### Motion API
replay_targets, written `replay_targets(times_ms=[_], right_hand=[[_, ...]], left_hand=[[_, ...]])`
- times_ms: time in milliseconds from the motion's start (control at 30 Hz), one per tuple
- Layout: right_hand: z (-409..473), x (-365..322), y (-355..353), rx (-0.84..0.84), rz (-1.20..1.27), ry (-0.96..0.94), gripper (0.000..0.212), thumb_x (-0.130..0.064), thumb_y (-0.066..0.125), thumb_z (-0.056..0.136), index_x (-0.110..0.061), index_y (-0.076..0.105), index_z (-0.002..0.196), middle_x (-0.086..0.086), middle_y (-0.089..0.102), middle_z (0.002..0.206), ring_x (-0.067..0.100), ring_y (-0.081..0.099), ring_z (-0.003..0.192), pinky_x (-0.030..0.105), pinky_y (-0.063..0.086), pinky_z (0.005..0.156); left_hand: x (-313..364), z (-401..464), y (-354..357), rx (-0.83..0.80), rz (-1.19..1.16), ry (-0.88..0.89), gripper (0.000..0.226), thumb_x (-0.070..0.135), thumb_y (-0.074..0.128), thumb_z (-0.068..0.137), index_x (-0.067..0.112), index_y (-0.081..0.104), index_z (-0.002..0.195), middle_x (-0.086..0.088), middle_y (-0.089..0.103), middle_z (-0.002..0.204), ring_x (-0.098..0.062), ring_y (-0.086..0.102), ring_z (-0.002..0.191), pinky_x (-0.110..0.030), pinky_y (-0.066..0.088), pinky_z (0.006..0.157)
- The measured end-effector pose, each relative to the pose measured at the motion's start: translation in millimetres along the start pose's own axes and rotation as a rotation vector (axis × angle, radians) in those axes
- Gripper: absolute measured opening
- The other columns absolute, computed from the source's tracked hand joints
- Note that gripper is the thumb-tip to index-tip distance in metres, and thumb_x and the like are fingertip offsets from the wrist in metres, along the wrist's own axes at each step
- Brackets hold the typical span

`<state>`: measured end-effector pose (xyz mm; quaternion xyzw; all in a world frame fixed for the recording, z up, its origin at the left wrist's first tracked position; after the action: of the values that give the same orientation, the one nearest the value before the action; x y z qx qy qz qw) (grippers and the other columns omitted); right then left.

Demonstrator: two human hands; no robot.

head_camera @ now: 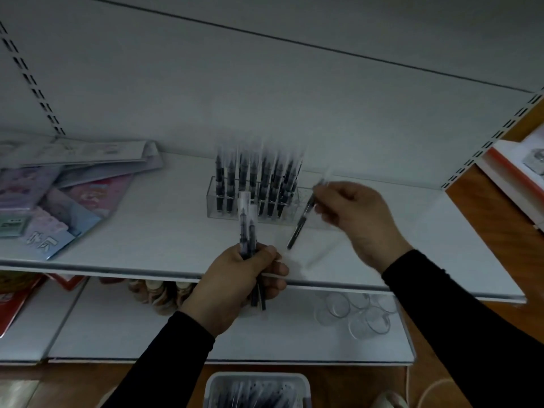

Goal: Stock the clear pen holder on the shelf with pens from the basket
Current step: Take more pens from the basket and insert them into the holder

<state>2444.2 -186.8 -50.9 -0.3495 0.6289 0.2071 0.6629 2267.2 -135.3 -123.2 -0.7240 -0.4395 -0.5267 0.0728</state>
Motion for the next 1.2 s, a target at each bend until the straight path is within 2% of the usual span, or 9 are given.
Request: replay_targets(times_ms=[167,267,400,567,700,800,933,1100,1200], right_hand=[[18,-37,-27,0.205,-0.068,-0.233,0.008,-0.023,0.071,0.086,-0.023,0.072,0.078,-0.003,0.072,0.071,0.013,0.067,0.071,0.03,0.057,0.074],[25,-49,-27,0.229,-0.145,-0.321,0.004,-0.023,0.07,0.088,-0.02,0.072,0.087,-0.004,0.073,0.078,0.008,0.068,0.073,0.034,0.058,0.081],[32,-48,-16,0.21,-0.248,-0.351,0.008,-0.027,0.07,0.088,-0.021,0.071,0.093,-0.003,0.073,0.086,0.011,0.07,0.081,0.037,0.057,0.085],[34,-47,-8,0.194,-0.338,-0.376,0.013,-0.029,0.068,0.089,-0.019,0.071,0.098,-0.006,0.071,0.085,0.005,0.068,0.081,0.02,0.055,0.082],[35,-44,0,0.167,-0.401,-0.376,0.012,-0.029,0.068,0.089,-0.018,0.072,0.092,-0.008,0.07,0.081,0.0,0.065,0.075,0.006,0.048,0.074],[35,-40,5,0.156,-0.438,-0.372,0.011,-0.027,0.068,0.089,-0.018,0.072,0.087,-0.008,0.069,0.079,0.001,0.064,0.074,0.005,0.047,0.073],[34,-32,10,0.141,-0.443,-0.35,0.007,-0.024,0.068,0.089,-0.018,0.07,0.088,-0.005,0.068,0.081,0.008,0.066,0.079,0.013,0.051,0.077],[35,-25,12,0.125,-0.491,-0.309,0.017,-0.026,0.067,0.09,-0.012,0.073,0.098,-0.006,0.068,0.087,0.006,0.063,0.081,0.0,0.044,0.07],[35,-22,14,0.109,-0.538,-0.291,0.017,-0.027,0.066,0.09,-0.013,0.073,0.097,-0.004,0.07,0.088,0.007,0.063,0.081,0.005,0.045,0.072]], left_hand=[[-1,1,-3,0.022,-0.011,0.012,0.017,0.016,0.054,0.096,0.001,0.061,0.094,-0.01,0.068,0.069,-0.018,0.063,0.054,-0.025,0.053,0.05],[-2,2,-3,0.034,-0.017,0.016,0.018,0.016,0.054,0.096,0.001,0.061,0.093,-0.011,0.067,0.068,-0.019,0.061,0.053,-0.025,0.052,0.049],[-2,3,-3,0.035,-0.006,0.016,0.018,0.016,0.054,0.096,0.001,0.061,0.092,-0.011,0.067,0.067,-0.018,0.061,0.053,-0.025,0.051,0.048],[-2,4,-6,0.045,0.008,0.018,0.018,0.016,0.054,0.096,0.001,0.062,0.092,-0.011,0.067,0.067,-0.017,0.061,0.052,-0.025,0.05,0.048],[-2,5,-7,0.043,0.018,0.021,0.018,0.017,0.054,0.096,0.002,0.062,0.092,-0.01,0.067,0.068,-0.017,0.062,0.053,-0.026,0.05,0.048],[-2,5,-6,0.042,0.017,0.017,0.018,0.017,0.054,0.096,0.001,0.062,0.093,-0.01,0.068,0.068,-0.018,0.062,0.054,-0.026,0.05,0.049],[-2,5,-7,0.04,0.015,0.014,0.018,0.017,0.054,0.096,0.001,0.062,0.094,-0.011,0.067,0.069,-0.018,0.062,0.053,-0.026,0.05,0.048],[-2,4,-7,0.031,0.019,0.005,0.02,0.018,0.054,0.096,-0.001,0.062,0.096,-0.01,0.068,0.069,-0.018,0.062,0.054,-0.026,0.05,0.049],[-2,3,-5,0.018,0.026,0.001,0.019,0.016,0.054,0.096,-0.001,0.063,0.096,-0.01,0.068,0.068,-0.017,0.062,0.053,-0.025,0.051,0.049]])
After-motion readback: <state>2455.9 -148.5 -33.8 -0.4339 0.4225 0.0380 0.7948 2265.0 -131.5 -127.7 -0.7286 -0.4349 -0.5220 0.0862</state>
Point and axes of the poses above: each hand's wrist, its own z-axis towards the middle knuckle, its own y-axis out of the palm, x = y × z, the point moved 7 cm from there along z, towards the middle knuckle
